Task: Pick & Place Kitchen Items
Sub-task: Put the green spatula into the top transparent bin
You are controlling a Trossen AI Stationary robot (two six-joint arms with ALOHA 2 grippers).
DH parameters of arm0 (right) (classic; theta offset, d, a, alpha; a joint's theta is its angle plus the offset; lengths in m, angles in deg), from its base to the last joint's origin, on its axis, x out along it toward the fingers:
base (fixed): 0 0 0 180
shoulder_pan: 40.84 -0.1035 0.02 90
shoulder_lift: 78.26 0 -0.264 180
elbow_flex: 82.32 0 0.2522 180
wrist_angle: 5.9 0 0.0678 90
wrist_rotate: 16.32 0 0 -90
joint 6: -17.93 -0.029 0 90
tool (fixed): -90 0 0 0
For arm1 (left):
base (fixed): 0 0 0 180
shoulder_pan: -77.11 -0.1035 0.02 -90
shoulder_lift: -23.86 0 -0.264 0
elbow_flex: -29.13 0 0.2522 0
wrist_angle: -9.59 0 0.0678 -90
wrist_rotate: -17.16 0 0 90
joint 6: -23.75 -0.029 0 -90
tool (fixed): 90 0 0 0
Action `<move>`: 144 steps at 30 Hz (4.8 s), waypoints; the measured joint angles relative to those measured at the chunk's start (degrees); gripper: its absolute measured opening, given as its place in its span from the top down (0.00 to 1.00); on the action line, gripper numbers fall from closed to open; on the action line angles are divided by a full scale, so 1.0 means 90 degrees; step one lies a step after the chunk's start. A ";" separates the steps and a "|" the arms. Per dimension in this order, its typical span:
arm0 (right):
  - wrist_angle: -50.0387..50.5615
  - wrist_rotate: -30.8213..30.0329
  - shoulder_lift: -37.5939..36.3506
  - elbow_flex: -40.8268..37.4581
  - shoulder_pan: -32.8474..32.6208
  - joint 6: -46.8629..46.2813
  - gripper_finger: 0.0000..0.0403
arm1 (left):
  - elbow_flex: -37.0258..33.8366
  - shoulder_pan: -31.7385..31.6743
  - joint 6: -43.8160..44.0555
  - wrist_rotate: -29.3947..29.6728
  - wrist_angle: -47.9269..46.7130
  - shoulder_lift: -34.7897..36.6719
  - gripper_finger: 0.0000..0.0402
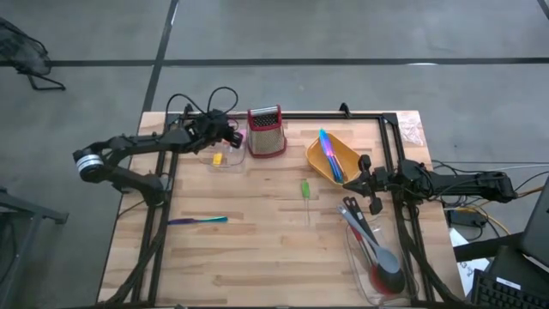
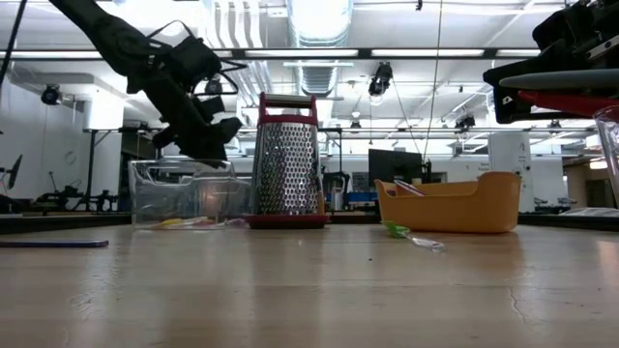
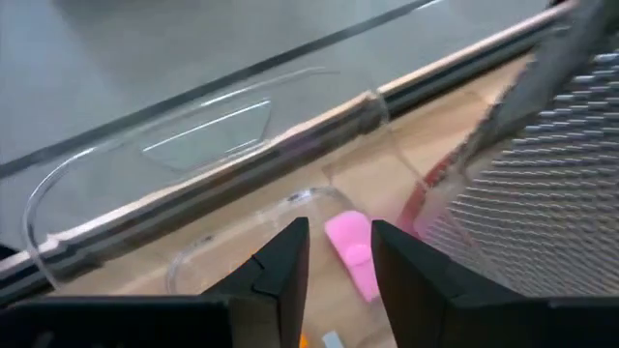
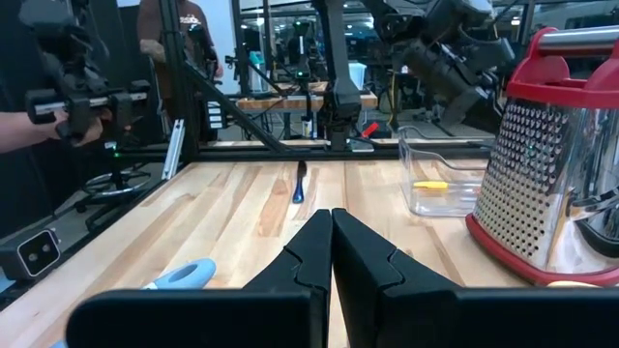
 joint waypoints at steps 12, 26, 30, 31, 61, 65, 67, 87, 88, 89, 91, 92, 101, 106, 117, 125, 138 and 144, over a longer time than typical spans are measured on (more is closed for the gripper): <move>0.0000 -0.0002 0.0002 0.0000 0.0000 0.0000 0.98 | 0.0000 0.1107 -0.1668 -0.0139 0.0204 0.1093 0.66; -0.0002 -0.0002 0.0009 0.0000 0.0000 0.0000 0.98 | 0.0572 0.3956 -0.2663 -0.1607 0.0764 0.0660 0.68; -0.0002 -0.0002 0.0008 0.0000 0.0000 0.0000 0.98 | 0.0910 0.4167 -0.2856 -0.1834 0.0728 -0.0005 0.61; -0.0001 0.0000 0.0000 0.0000 0.0000 0.0000 0.98 | 0.1002 0.4171 -0.2784 -0.1835 0.0735 -0.0185 0.58; 0.0002 -0.0002 -0.0001 0.0000 0.0000 0.0000 0.98 | 0.4017 0.3991 -0.6282 -0.0813 -0.0296 -0.4661 0.49; -0.0002 -0.0002 0.0003 0.0000 0.0000 0.0000 0.98 | 0.4112 0.3991 -0.6659 -0.0739 -0.0135 -0.4840 0.52; 0.0000 0.0000 0.0006 0.0000 -0.0002 0.0000 0.98 | 0.4155 0.3987 -0.6858 -0.0640 -0.0036 -0.4939 0.53; 0.0019 0.0000 0.0034 0.0002 0.0000 0.0000 0.98 | 0.4687 0.3865 -0.7854 -0.0628 0.0295 -0.5652 0.87; 0.0019 -0.0001 0.0039 0.0002 0.0000 0.0000 0.98 | 0.4739 0.3849 -0.7835 -0.0668 0.0216 -0.5655 0.92; 0.0021 -0.0002 0.0039 0.0002 0.0000 0.0000 0.98 | 0.4785 0.3832 -0.7739 -0.0724 0.0162 -0.5655 0.96; 0.0022 -0.0001 0.0038 0.0002 0.0000 0.0000 0.98 | 0.4868 0.3811 -0.7424 -0.0793 0.0061 -0.5655 0.98; 0.0022 0.0000 0.0037 0.0002 0.0000 0.0000 0.98 | 0.4917 0.3810 -0.7296 -0.0806 -0.0055 -0.5655 0.98; 0.0022 0.0000 0.0039 0.0002 0.0000 0.0000 0.98 | 0.5228 0.4002 -0.6201 -0.1132 -0.1825 -0.5379 0.99; 0.0012 -0.0002 0.0043 0.0002 0.0000 0.0000 0.98 | 0.5078 0.4184 -0.5586 -0.1249 -0.2430 -0.4832 1.00; 0.0017 -0.0002 0.0092 0.0002 0.0000 0.0000 0.98 | 0.3737 0.4437 -0.3900 -0.1268 -0.2959 -0.2666 1.00; 0.0017 0.0000 0.0090 0.0002 0.0000 0.0000 0.98 | 0.2557 0.4164 -0.2852 -0.1216 -0.2918 -0.0828 1.00; 0.0019 -0.0002 0.0090 0.0002 0.0000 0.0000 0.98 | 0.0822 0.3736 -0.2353 0.2143 -0.2861 0.1631 1.00; 0.0019 -0.0001 0.0087 0.0002 0.0000 0.0000 0.98 | 0.0100 0.3682 -0.1282 0.4234 -0.2871 0.2269 1.00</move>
